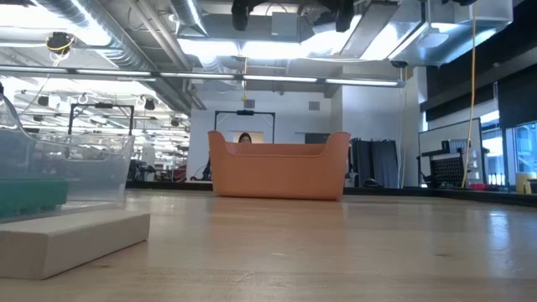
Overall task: Sort & place blocks by color
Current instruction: Put the top brown block into the black bin
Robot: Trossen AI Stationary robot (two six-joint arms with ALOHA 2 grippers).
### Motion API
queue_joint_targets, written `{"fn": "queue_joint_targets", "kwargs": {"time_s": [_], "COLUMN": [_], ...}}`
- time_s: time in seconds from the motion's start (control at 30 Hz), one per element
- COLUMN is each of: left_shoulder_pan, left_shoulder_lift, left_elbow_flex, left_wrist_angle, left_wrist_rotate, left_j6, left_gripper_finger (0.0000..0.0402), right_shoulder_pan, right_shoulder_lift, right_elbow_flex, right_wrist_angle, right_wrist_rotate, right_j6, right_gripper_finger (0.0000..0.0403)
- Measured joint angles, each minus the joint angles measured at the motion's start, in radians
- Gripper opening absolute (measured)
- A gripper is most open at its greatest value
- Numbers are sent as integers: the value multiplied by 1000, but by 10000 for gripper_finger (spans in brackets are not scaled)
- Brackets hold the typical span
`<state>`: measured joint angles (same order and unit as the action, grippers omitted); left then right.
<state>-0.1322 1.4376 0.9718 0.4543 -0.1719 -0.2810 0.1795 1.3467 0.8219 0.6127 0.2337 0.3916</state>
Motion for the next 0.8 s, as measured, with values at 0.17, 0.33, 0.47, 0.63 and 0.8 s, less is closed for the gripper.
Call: {"fn": "queue_joint_targets", "kwargs": {"time_s": [0.17, 0.33, 0.47, 0.63, 0.8], "left_shoulder_pan": [0, 1, 1, 20, 59], "left_shoulder_lift": [0, -2, -2, -24, -151], "left_elbow_flex": [0, 0, 0, -1, -1], "left_wrist_angle": [6, 4, 3, -33, -210], "left_wrist_rotate": [-2, -5, -1, 54, 96], "left_j6": [2, -18, -24, -12, -14], "left_gripper_finger": [120, 120, 120, 186, 232], "right_shoulder_pan": [1, 2, 2, 1, -11], "right_shoulder_lift": [-1, -1, -1, -20, -135], "right_elbow_flex": [0, 0, 0, 0, 0], "right_wrist_angle": [-1, 0, 1, -30, -198], "right_wrist_rotate": [-1, -1, -18, -30, -29], "right_j6": [23, 10, 9, 27, -26], "right_gripper_finger": [221, 133, 133, 133, 133]}}
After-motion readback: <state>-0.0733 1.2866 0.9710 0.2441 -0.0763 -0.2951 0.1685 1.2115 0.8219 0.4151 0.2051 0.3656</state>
